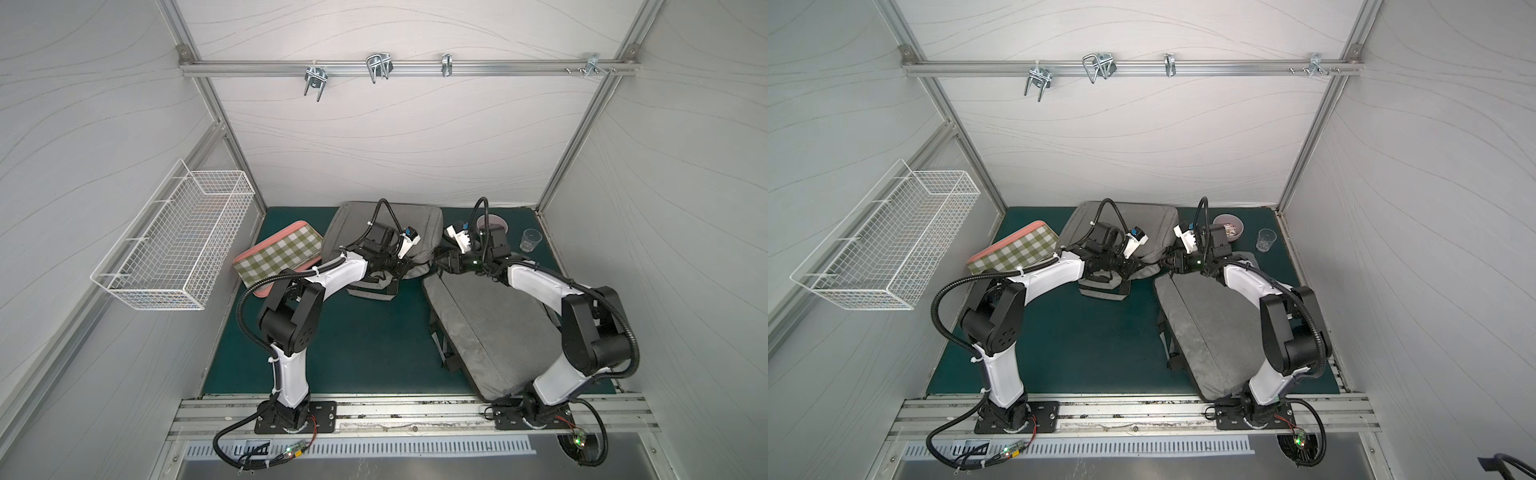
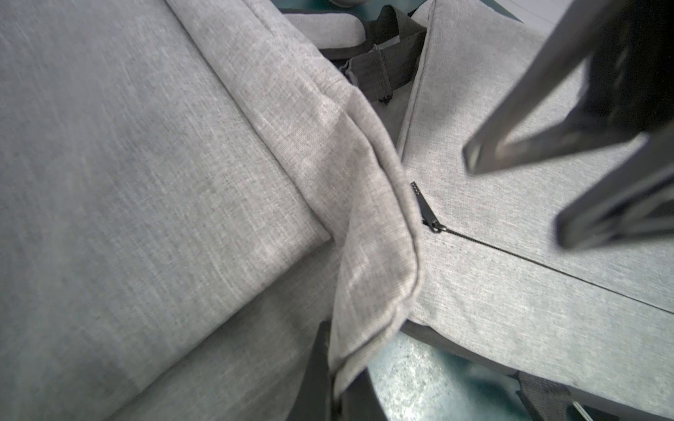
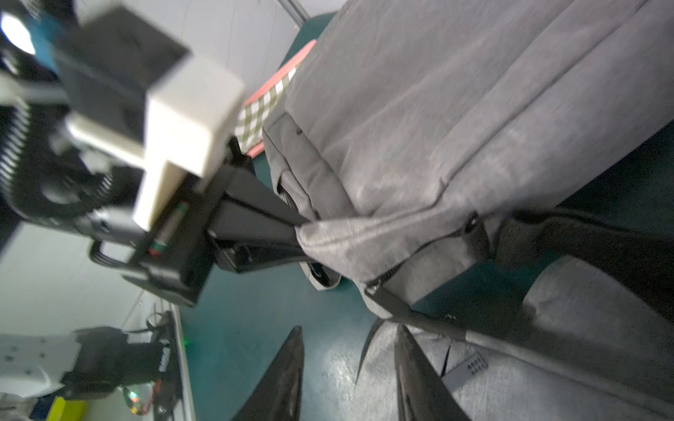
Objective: Open the zippered laptop bag and take out the laptop
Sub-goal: Unzip the zipper on the zippered laptop bag.
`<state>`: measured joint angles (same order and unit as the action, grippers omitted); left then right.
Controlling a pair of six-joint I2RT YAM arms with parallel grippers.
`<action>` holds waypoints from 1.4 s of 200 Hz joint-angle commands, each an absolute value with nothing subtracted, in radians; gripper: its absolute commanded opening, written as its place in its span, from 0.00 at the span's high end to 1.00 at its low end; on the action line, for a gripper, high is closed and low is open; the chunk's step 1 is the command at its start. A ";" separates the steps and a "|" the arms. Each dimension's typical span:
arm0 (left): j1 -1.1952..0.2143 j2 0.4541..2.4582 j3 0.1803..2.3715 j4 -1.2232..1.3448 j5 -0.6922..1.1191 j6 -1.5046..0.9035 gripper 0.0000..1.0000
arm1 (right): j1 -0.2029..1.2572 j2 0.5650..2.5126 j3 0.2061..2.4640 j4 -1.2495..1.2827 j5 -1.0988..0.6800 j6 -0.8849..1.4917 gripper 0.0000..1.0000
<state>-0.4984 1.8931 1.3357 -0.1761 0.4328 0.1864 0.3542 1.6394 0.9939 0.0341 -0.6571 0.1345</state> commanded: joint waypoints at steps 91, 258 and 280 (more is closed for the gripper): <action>-0.482 1.873 1.440 -0.178 0.486 0.200 1.00 | 0.485 1.719 0.871 0.458 -0.314 -0.229 0.68; -0.479 1.891 1.466 -0.197 0.500 0.196 1.00 | 0.501 1.645 0.837 0.453 -0.250 -0.383 0.65; -0.480 1.892 1.471 -0.200 0.501 0.198 1.00 | 0.510 1.666 0.866 0.450 -0.275 -0.383 0.65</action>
<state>-0.4870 1.8957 1.3949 -0.2535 0.4580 0.1898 0.4931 1.6363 0.8276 0.4229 -0.2451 -0.3412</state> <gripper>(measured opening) 0.056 0.347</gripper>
